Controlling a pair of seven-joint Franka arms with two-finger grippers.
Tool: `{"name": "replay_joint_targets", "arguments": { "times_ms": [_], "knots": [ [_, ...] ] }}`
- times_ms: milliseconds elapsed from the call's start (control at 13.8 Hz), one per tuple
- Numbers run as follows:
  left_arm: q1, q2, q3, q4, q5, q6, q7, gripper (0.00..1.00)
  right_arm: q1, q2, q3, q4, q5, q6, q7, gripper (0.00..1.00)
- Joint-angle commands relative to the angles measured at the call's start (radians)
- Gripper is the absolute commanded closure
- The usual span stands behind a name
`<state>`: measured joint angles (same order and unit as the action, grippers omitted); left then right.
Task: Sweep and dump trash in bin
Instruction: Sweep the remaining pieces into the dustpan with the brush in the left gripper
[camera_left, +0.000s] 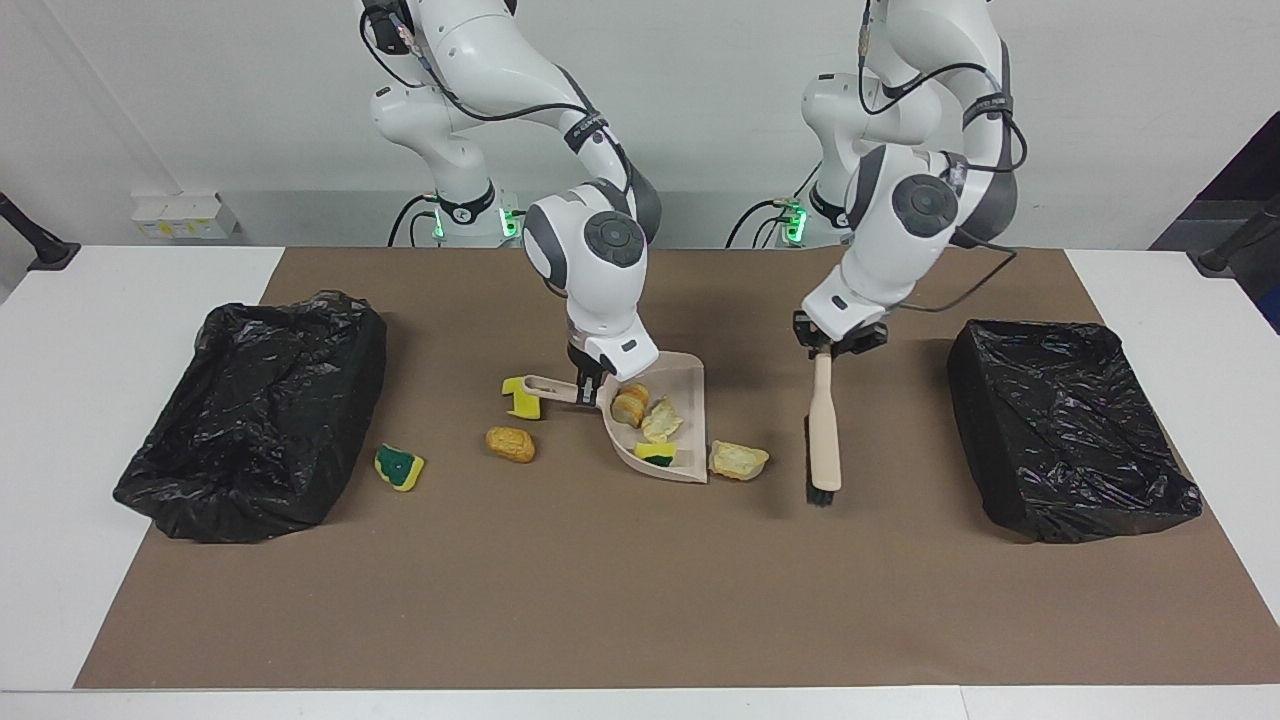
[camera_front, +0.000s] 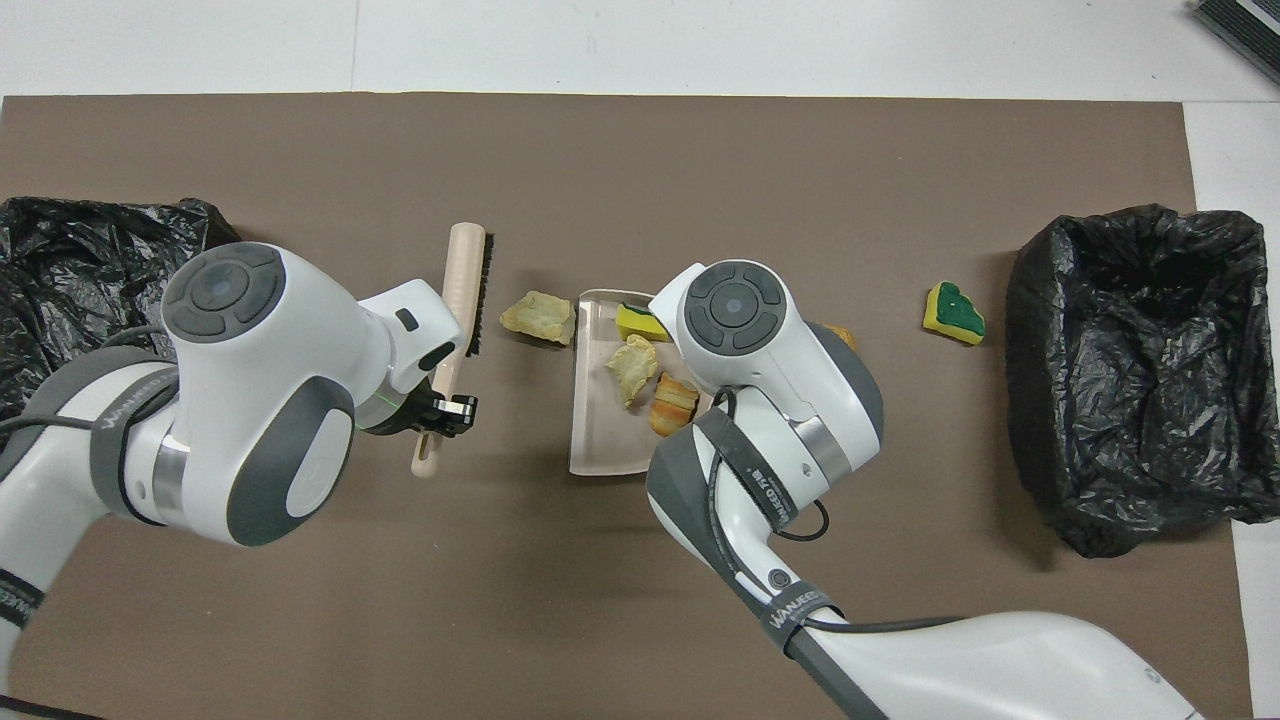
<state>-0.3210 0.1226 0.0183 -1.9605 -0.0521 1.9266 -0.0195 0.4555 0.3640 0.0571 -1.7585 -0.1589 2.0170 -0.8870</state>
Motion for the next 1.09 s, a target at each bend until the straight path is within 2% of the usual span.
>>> {"name": "replay_joint_targets", "arguments": {
  "times_ms": [0, 145, 363, 581, 1016],
  "knots": [
    [0.046, 0.072, -0.011, 0.048, 0.061, 0.000, 0.068, 1.00, 0.000, -0.011, 0.009, -0.045, -0.021, 0.036, 0.042, 1.00],
    [0.046, 0.081, -0.011, 0.034, 0.066, 0.015, 0.139, 1.00, 0.000, -0.011, 0.009, -0.045, -0.021, 0.037, 0.042, 1.00],
    [0.020, 0.063, -0.020, -0.001, 0.057, -0.002, 0.141, 1.00, 0.000, -0.011, 0.009, -0.045, -0.021, 0.036, 0.042, 1.00],
    [-0.067, 0.005, -0.021, -0.096, 0.023, 0.006, 0.138, 1.00, 0.000, -0.011, 0.009, -0.045, -0.021, 0.037, 0.042, 1.00],
    [-0.245, -0.031, -0.021, -0.127, -0.083, 0.011, 0.075, 1.00, -0.008, -0.019, 0.009, -0.068, -0.019, 0.052, 0.040, 1.00]
  ]
}}
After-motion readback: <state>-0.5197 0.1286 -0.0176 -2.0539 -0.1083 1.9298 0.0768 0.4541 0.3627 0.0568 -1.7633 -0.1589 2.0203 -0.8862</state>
